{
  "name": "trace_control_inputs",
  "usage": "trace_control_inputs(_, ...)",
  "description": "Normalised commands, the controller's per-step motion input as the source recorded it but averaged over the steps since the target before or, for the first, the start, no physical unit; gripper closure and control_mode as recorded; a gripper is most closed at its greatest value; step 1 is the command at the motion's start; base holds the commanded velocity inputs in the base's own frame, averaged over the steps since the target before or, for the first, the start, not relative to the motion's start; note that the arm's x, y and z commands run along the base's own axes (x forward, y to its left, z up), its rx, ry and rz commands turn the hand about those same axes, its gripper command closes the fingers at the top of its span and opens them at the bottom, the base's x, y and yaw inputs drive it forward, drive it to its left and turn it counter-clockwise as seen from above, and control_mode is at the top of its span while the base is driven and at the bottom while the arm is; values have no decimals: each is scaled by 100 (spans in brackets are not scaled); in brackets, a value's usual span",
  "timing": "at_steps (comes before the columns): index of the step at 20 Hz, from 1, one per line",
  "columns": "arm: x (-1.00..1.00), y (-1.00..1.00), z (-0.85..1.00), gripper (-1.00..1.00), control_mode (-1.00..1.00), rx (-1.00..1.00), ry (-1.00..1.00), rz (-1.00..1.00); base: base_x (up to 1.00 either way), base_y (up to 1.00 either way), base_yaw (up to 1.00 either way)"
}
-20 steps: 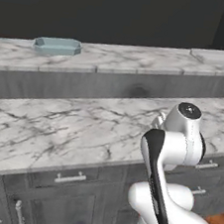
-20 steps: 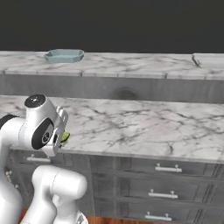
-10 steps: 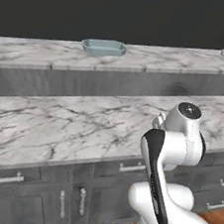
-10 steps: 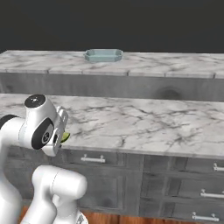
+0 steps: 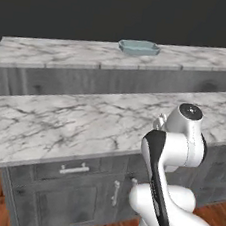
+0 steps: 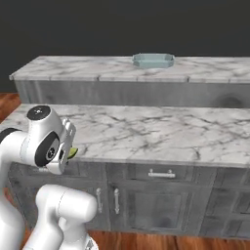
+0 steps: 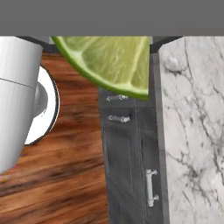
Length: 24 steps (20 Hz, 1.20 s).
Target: Place the cold items (tomato and lemon wedge) from the fridge in one tupperware on the dining counter. Place the warm items (hot dog and kebab skewer) in the stove area in another tupperware.
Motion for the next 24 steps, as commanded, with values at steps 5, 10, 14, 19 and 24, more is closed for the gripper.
trace_control_inputs(5, 0, 0, 0, 100, 100, 0, 0, 0, -54, 100, -14)
trace_control_inputs(10, 0, 0, 0, 100, 100, 0, 0, 0, -58, 100, -12)
trace_control_inputs(14, 0, 0, 0, 100, 100, 0, 0, 0, -56, 100, -14)
trace_control_inputs(19, 0, 0, 0, 100, 100, 0, 0, 0, -18, 100, -22)
trace_control_inputs(24, 0, 0, 0, 100, 100, 0, 0, 0, 8, 100, -40)
